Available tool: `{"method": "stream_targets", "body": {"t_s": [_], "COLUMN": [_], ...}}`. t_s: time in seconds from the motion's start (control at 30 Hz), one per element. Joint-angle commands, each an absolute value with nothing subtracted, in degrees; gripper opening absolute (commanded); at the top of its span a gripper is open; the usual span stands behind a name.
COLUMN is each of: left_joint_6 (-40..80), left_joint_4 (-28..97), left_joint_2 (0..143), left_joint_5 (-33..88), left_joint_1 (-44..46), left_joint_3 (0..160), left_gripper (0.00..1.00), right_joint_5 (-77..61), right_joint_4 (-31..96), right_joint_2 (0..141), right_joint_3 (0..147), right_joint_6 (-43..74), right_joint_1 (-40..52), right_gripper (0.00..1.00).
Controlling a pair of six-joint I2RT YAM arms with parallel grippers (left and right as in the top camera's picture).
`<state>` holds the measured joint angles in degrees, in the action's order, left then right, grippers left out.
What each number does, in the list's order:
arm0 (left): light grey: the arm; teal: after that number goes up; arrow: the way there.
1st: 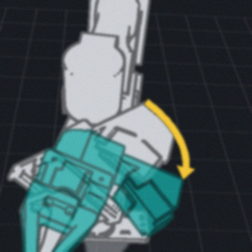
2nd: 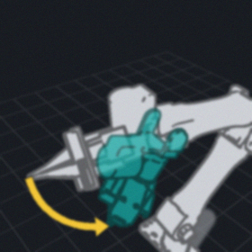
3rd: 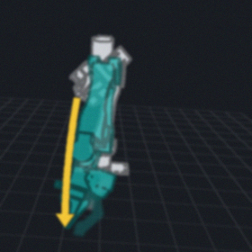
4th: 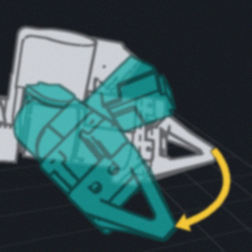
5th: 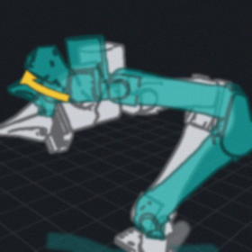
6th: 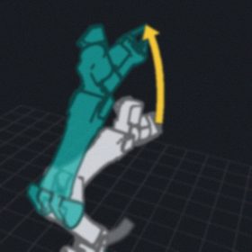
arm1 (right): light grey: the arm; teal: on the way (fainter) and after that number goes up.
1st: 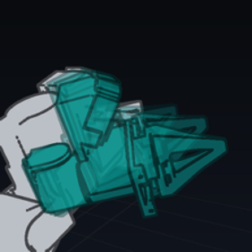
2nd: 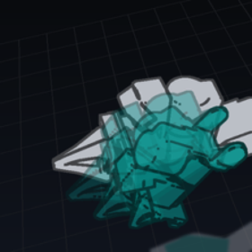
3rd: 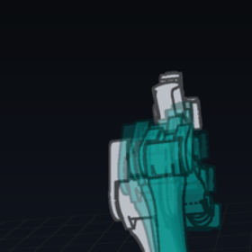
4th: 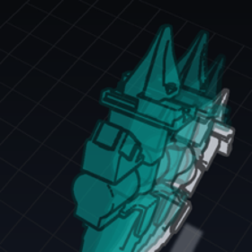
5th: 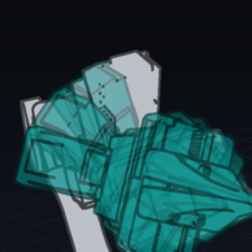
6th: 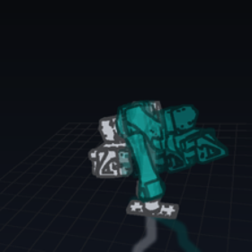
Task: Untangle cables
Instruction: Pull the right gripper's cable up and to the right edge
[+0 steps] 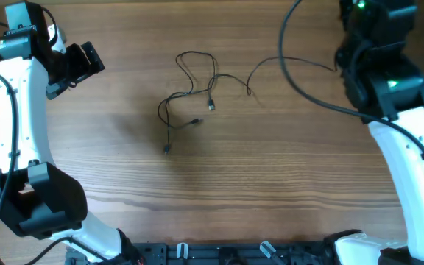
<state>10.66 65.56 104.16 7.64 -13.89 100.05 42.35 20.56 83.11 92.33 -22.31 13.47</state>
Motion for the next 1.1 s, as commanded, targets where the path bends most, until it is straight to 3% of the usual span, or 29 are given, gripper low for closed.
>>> {"method": "stream_targets", "body": {"t_s": [0.0, 0.1, 0.3, 0.6, 0.8, 1.07], "left_joint_6": [11.2, 11.2, 11.2, 11.2, 11.2, 11.2], "left_joint_4": [65.6, 65.6, 65.6, 65.6, 65.6, 65.6], "left_joint_2": [104.2, 104.2, 104.2, 104.2, 104.2, 104.2], "left_joint_5": [8.5, 8.5, 8.5, 8.5, 8.5, 8.5], "left_joint_1": [-14.1, -14.1, -14.1, -14.1, -14.1, -14.1], "left_joint_3": [100.4, 100.4, 100.4, 100.4, 100.4, 100.4], "left_gripper": [1.0, 1.0, 1.0, 1.0, 1.0, 1.0], "right_joint_5": [31.1, 22.1, 23.9, 0.0, 7.2, 5.8], "right_joint_4": [20.7, 21.2, 21.6, 25.5, 26.3, 24.7], "right_joint_2": [79.8, 79.9, 80.0, 80.2, 80.5, 80.5], "right_joint_3": [92.7, 92.7, 92.7, 92.7, 92.7, 92.7], "right_joint_6": [-12.6, -11.8, -5.7, 0.1, -2.9, -2.8], "right_joint_1": [10.1, 8.4, 0.1, -10.1, -11.9, -18.6], "right_gripper": [0.04, 0.04, 0.04, 0.04, 0.04, 0.04]}}
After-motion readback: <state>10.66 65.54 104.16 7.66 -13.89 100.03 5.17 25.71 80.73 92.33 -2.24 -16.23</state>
